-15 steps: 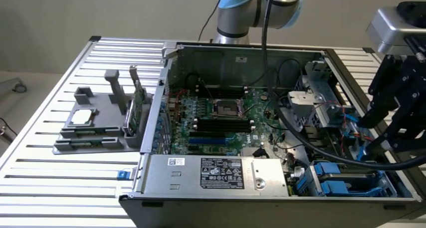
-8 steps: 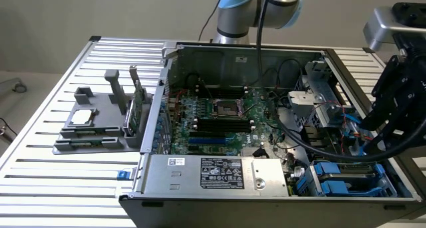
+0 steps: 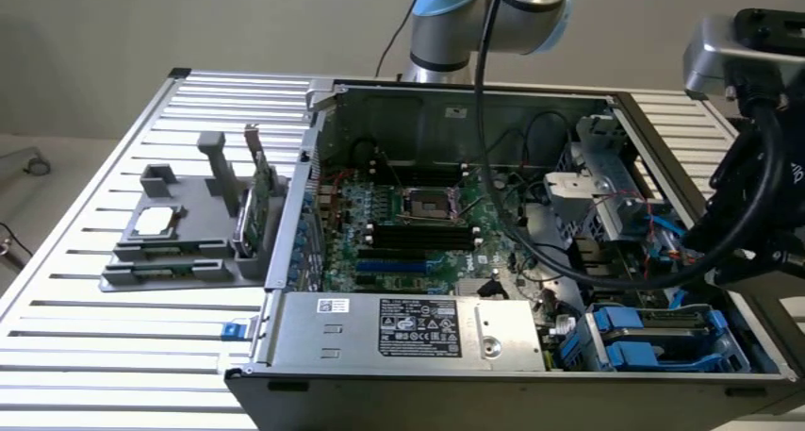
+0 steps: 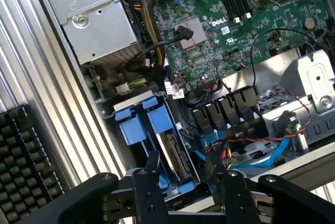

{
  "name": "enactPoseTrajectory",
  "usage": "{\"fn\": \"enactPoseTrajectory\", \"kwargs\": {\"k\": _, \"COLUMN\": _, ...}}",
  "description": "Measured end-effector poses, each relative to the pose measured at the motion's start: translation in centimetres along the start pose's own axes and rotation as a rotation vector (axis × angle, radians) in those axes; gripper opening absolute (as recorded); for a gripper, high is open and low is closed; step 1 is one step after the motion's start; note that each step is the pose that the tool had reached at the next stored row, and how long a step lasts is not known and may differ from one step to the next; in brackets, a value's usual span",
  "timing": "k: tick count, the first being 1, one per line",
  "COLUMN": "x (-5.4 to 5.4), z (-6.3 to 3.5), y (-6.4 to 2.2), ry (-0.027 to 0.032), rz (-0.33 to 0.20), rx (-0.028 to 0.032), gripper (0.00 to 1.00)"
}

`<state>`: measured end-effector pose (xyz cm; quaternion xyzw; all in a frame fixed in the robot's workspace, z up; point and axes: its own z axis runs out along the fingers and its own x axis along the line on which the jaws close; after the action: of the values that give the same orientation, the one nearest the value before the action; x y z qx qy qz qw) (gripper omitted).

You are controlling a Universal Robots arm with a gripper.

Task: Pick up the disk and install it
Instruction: 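Insert the first disk wire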

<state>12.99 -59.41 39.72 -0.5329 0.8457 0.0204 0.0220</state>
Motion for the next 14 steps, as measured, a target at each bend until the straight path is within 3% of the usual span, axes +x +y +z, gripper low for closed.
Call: {"fn": "enactPoseTrajectory", "kwargs": {"k": 14, "x": 0.1, "z": 1.19, "y": -0.01, "ry": -0.0028, "rz": 0.254, "rx": 0.015, "gripper": 0.48}}
